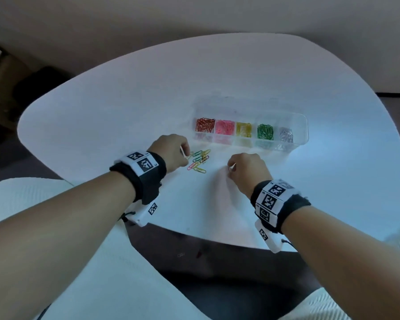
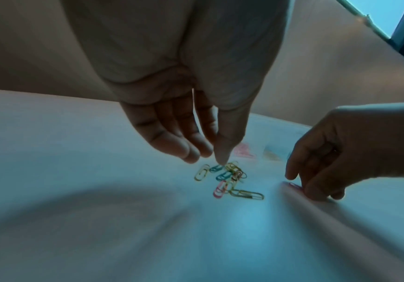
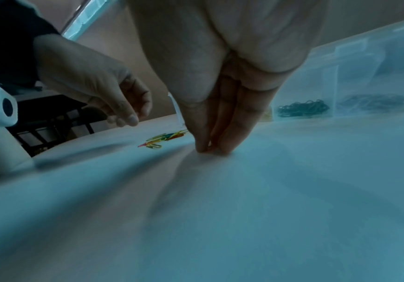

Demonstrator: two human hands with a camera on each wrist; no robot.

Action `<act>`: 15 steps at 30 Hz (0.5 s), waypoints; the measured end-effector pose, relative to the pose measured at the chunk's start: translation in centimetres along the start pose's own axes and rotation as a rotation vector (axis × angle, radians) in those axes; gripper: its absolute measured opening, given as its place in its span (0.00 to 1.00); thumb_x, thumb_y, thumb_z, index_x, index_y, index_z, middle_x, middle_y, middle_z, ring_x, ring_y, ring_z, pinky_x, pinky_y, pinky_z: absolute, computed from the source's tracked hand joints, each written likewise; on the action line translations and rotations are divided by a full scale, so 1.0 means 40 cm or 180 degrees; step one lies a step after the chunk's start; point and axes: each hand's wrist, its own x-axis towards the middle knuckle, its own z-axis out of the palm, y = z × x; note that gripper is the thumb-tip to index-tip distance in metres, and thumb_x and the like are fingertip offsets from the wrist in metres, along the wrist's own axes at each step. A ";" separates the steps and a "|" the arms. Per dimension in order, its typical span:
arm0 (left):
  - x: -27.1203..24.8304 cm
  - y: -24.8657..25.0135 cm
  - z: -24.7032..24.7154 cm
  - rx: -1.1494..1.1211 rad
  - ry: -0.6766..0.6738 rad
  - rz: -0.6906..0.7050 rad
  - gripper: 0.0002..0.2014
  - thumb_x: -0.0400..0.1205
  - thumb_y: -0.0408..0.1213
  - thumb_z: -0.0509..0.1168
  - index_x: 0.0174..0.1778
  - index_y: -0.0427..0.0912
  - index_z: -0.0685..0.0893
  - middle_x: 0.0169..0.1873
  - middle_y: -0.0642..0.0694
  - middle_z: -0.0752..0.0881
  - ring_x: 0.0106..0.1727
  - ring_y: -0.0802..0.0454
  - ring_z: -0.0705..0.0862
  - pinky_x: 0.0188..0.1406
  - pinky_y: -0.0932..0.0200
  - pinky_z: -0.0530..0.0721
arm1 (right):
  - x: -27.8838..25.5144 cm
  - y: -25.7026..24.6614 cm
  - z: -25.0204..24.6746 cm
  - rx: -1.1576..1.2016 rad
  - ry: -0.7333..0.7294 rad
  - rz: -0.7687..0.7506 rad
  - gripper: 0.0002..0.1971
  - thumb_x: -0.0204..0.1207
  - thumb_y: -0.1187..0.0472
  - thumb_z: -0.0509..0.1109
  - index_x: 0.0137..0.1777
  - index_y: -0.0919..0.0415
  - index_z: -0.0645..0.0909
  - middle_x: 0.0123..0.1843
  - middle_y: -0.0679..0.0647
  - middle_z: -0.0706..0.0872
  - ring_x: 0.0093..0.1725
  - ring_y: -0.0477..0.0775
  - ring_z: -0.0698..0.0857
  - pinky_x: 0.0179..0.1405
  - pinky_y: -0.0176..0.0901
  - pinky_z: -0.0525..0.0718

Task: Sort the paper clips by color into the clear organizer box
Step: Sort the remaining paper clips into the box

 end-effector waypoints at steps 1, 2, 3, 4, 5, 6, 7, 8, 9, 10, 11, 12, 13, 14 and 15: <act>0.002 0.000 0.007 0.0003 -0.0001 0.0068 0.07 0.72 0.35 0.74 0.40 0.50 0.83 0.39 0.52 0.84 0.44 0.49 0.84 0.44 0.59 0.81 | 0.001 -0.001 -0.001 -0.0028 -0.0043 0.0032 0.08 0.77 0.61 0.69 0.51 0.59 0.88 0.47 0.59 0.90 0.47 0.62 0.87 0.47 0.45 0.86; 0.003 0.001 0.015 0.0020 -0.0007 0.0139 0.08 0.72 0.33 0.74 0.41 0.49 0.84 0.40 0.52 0.84 0.45 0.49 0.84 0.46 0.58 0.82 | 0.002 -0.002 -0.004 -0.0008 -0.0104 0.0107 0.07 0.75 0.61 0.70 0.50 0.58 0.87 0.47 0.59 0.89 0.46 0.61 0.87 0.47 0.46 0.86; 0.003 0.003 0.022 0.0056 -0.0019 0.0218 0.08 0.72 0.32 0.74 0.43 0.48 0.84 0.40 0.52 0.85 0.46 0.49 0.84 0.48 0.58 0.82 | 0.004 -0.001 -0.007 0.0035 -0.0151 0.0205 0.07 0.73 0.61 0.71 0.49 0.57 0.87 0.47 0.58 0.89 0.46 0.61 0.87 0.46 0.45 0.86; 0.003 0.004 0.030 0.0116 -0.0034 0.0302 0.08 0.73 0.32 0.73 0.45 0.47 0.85 0.42 0.51 0.85 0.47 0.49 0.84 0.49 0.58 0.82 | 0.005 0.000 -0.009 0.0067 -0.0179 0.0299 0.07 0.71 0.61 0.73 0.48 0.56 0.87 0.47 0.57 0.88 0.45 0.60 0.86 0.44 0.44 0.86; 0.003 0.005 0.038 0.0193 -0.0044 0.0379 0.08 0.74 0.31 0.71 0.47 0.45 0.85 0.44 0.50 0.86 0.48 0.48 0.84 0.49 0.58 0.81 | 0.004 0.003 -0.010 0.0059 -0.0203 0.0359 0.07 0.69 0.60 0.74 0.47 0.55 0.86 0.47 0.57 0.88 0.45 0.59 0.86 0.43 0.43 0.85; 0.002 0.006 0.045 0.0267 -0.0058 0.0430 0.08 0.75 0.30 0.69 0.49 0.44 0.85 0.45 0.49 0.86 0.49 0.48 0.84 0.49 0.58 0.81 | 0.003 0.006 -0.010 0.0027 -0.0225 0.0393 0.07 0.68 0.60 0.74 0.46 0.55 0.85 0.46 0.56 0.87 0.44 0.59 0.86 0.42 0.42 0.84; 0.001 0.005 0.052 0.0329 -0.0079 0.0459 0.09 0.76 0.30 0.68 0.50 0.44 0.85 0.47 0.48 0.87 0.50 0.48 0.84 0.49 0.57 0.81 | 0.001 0.010 -0.010 0.0004 -0.0222 0.0412 0.06 0.68 0.60 0.73 0.45 0.55 0.85 0.46 0.57 0.87 0.44 0.59 0.85 0.41 0.41 0.83; 0.000 0.004 0.058 0.0391 -0.0102 0.0478 0.10 0.76 0.29 0.67 0.51 0.44 0.84 0.48 0.48 0.87 0.50 0.47 0.84 0.49 0.57 0.81 | -0.004 0.013 -0.012 0.0017 -0.0210 0.0442 0.06 0.68 0.60 0.72 0.45 0.56 0.84 0.46 0.57 0.87 0.43 0.59 0.85 0.40 0.40 0.82; 0.000 0.003 0.063 0.0456 -0.0112 0.0499 0.10 0.77 0.29 0.66 0.52 0.44 0.84 0.48 0.47 0.87 0.50 0.46 0.84 0.49 0.56 0.81 | -0.007 0.020 -0.012 0.0076 -0.0200 0.0476 0.05 0.68 0.61 0.72 0.44 0.56 0.84 0.45 0.56 0.87 0.43 0.59 0.85 0.39 0.40 0.81; 0.000 0.002 0.066 0.0504 -0.0109 0.0512 0.10 0.78 0.30 0.65 0.53 0.44 0.83 0.49 0.45 0.87 0.50 0.46 0.84 0.49 0.54 0.82 | -0.011 0.027 -0.012 0.0194 -0.0186 0.0527 0.05 0.68 0.61 0.71 0.44 0.55 0.83 0.45 0.56 0.87 0.43 0.58 0.85 0.39 0.39 0.81; 0.001 0.003 0.068 0.0521 -0.0097 0.0513 0.10 0.78 0.30 0.64 0.53 0.43 0.82 0.49 0.44 0.87 0.50 0.44 0.84 0.50 0.52 0.83 | -0.014 0.035 -0.013 0.0348 -0.0167 0.0584 0.06 0.68 0.61 0.71 0.44 0.55 0.83 0.45 0.55 0.87 0.43 0.57 0.85 0.39 0.40 0.82; 0.001 0.004 0.068 0.0515 -0.0089 0.0496 0.10 0.79 0.30 0.64 0.54 0.43 0.82 0.49 0.43 0.86 0.50 0.43 0.84 0.51 0.50 0.83 | -0.019 0.044 -0.014 0.0487 -0.0154 0.0638 0.06 0.68 0.61 0.71 0.45 0.54 0.82 0.45 0.54 0.87 0.43 0.56 0.85 0.40 0.41 0.83; 0.001 0.007 0.069 0.0512 -0.0084 0.0477 0.10 0.79 0.30 0.63 0.54 0.43 0.81 0.49 0.42 0.86 0.49 0.42 0.84 0.51 0.48 0.84 | -0.022 0.054 -0.015 0.0588 -0.0158 0.0678 0.08 0.68 0.60 0.72 0.47 0.53 0.82 0.45 0.54 0.87 0.43 0.56 0.86 0.41 0.42 0.84; 0.000 0.010 0.068 0.0522 -0.0089 0.0457 0.10 0.78 0.29 0.63 0.54 0.43 0.80 0.49 0.42 0.86 0.49 0.42 0.84 0.51 0.47 0.84 | -0.027 0.063 -0.015 0.0667 -0.0167 0.0721 0.09 0.69 0.60 0.72 0.49 0.53 0.82 0.45 0.54 0.87 0.43 0.55 0.86 0.41 0.42 0.84; -0.002 0.013 0.069 0.0538 -0.0105 0.0441 0.11 0.78 0.29 0.63 0.55 0.43 0.79 0.49 0.41 0.86 0.48 0.42 0.84 0.51 0.46 0.84 | -0.033 0.073 -0.017 0.0736 -0.0162 0.0752 0.10 0.70 0.60 0.72 0.51 0.54 0.82 0.45 0.53 0.87 0.43 0.55 0.85 0.40 0.42 0.83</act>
